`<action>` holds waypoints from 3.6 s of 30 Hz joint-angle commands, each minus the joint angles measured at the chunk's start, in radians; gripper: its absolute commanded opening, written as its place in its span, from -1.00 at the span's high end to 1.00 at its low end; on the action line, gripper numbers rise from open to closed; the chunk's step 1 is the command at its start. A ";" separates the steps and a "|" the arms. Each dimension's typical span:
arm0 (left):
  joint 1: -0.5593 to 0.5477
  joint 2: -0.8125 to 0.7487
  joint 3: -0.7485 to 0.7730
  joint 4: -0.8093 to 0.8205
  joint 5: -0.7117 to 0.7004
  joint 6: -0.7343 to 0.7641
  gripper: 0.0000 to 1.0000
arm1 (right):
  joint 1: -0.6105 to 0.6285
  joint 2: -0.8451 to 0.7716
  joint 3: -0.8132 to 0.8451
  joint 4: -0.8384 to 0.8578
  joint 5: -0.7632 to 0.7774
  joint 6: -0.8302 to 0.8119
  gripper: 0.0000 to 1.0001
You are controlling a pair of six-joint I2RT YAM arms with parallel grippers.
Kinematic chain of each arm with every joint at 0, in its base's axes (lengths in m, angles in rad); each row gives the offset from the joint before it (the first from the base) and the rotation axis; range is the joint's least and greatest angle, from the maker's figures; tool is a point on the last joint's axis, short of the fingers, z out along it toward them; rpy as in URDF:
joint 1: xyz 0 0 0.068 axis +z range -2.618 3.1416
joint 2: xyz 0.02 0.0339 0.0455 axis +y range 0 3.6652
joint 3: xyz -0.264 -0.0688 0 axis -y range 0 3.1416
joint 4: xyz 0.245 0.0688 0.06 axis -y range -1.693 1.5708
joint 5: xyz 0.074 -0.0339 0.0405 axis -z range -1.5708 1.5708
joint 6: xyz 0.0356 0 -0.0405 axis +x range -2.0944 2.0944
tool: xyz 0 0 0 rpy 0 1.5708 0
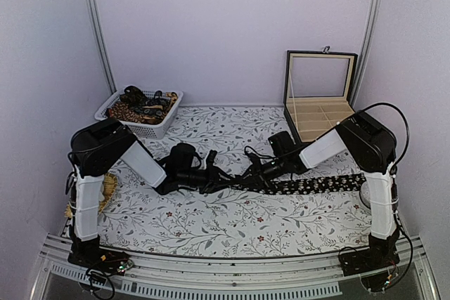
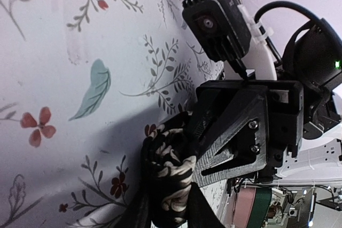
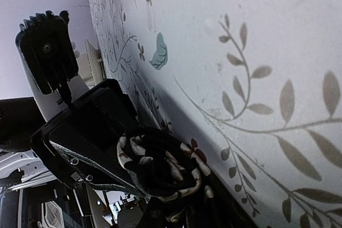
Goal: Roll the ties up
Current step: Roll the tie at the center of the board.
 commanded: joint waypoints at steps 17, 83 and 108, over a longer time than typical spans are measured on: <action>0.003 -0.130 0.159 -0.826 -0.316 0.490 1.00 | 0.022 -0.298 0.059 -0.533 0.363 -0.412 -0.02; -0.034 -0.172 0.516 -1.382 -0.942 0.759 1.00 | 0.049 -0.290 -0.201 -0.348 0.416 -0.306 -0.04; -0.240 -0.008 0.609 -1.520 -1.420 0.869 1.00 | -0.019 -0.365 -0.140 -0.377 0.369 -0.294 -0.12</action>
